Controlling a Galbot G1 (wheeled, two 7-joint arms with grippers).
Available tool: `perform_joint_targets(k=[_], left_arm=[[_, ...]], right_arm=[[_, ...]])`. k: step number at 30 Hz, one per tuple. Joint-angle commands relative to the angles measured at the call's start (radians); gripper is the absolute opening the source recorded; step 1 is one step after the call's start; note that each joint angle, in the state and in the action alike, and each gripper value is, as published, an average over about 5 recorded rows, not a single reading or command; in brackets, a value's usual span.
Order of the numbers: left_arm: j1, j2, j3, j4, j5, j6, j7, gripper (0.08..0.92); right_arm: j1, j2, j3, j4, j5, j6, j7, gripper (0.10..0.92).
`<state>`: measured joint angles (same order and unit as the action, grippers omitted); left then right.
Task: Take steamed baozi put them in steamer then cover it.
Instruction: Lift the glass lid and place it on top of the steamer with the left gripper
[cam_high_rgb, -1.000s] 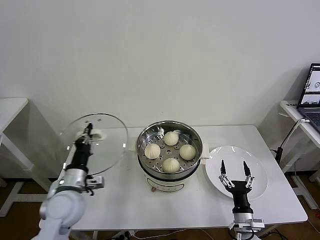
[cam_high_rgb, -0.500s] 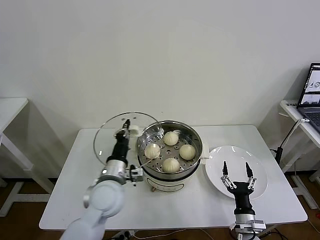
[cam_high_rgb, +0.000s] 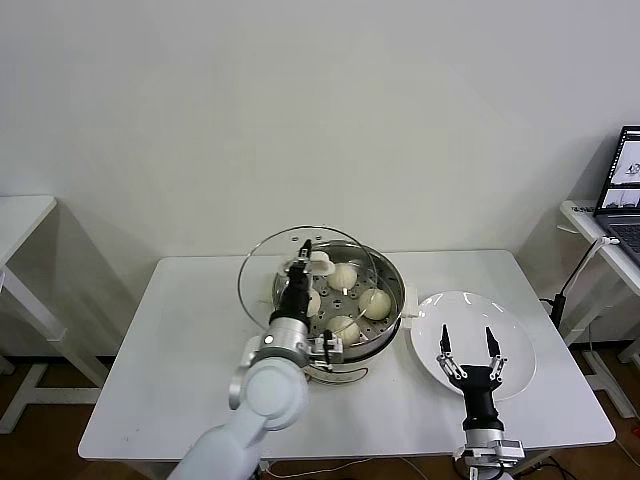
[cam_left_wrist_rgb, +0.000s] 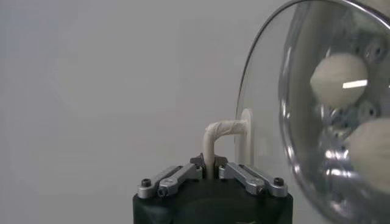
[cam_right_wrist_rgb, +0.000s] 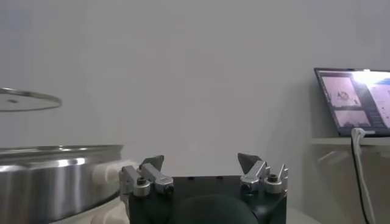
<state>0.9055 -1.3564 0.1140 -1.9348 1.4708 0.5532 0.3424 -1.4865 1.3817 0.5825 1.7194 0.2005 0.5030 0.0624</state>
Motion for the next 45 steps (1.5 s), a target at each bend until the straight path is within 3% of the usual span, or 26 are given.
perform_joint_targets(k=[1, 25, 45], left_arm=[[-0.032, -0.085, 0.066, 0.082, 0.052, 0.011, 0.007, 0.194], [-0.046, -0.179, 0.049, 0.232, 0.093, -0.029, -0.026, 0.194], [-0.042, -0.182, 0.03, 0.242, 0.096, -0.026, -0.047, 0.194]], right_arm=[[-0.003, 0.006, 0.001, -0.004, -0.012, 0.001, 0.001, 0.823], [-0.024, 0.016, 0.011, -0.004, -0.031, 0.012, -0.001, 0.823], [-0.019, 0.014, 0.009, -0.017, -0.033, 0.015, -0.005, 0.823]])
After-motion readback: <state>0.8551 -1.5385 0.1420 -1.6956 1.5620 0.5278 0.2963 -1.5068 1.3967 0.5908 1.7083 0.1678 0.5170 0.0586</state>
